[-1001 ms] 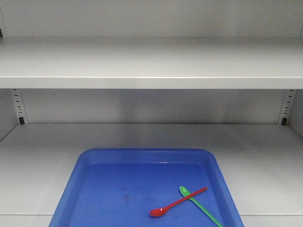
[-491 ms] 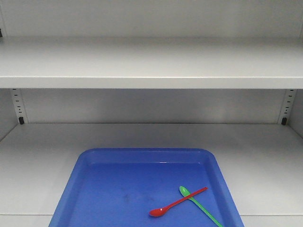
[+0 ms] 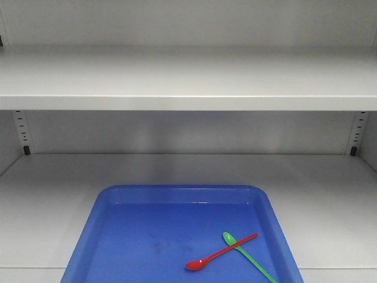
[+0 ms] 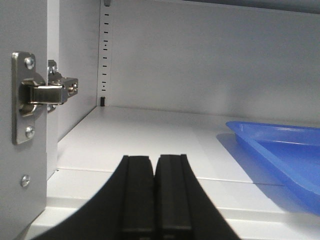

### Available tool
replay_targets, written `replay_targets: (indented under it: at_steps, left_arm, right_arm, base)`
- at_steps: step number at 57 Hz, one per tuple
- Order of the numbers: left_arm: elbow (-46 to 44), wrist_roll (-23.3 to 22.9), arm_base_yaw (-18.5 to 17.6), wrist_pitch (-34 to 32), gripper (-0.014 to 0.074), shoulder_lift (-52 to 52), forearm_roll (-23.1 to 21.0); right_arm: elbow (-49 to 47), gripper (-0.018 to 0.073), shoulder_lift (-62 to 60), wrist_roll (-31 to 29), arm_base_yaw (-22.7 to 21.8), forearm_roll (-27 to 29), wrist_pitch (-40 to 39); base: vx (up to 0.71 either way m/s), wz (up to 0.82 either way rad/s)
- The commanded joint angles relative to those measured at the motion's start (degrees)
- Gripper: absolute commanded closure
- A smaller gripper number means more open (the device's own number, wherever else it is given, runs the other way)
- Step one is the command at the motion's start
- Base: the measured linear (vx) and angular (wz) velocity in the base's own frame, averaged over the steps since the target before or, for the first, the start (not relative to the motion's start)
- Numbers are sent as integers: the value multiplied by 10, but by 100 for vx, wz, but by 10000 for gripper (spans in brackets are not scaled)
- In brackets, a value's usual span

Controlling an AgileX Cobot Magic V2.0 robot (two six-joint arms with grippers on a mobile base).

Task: Sort red and green spoons into left cabinet

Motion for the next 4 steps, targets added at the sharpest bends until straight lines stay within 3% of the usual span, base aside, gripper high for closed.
replay_targets:
  at_steps: [1,4]
  left_arm:
    - [-2,-4,1,-46,604,-11,-5]
    - [-2,-4,1,-46,604,-11,-5]
  right_arm:
    - [5,566,-8,-4,-1,-1,-42]
    - [5,566,-8,-4,-1,-1,-42]
  base:
    - [0,0]
    - [0,0]
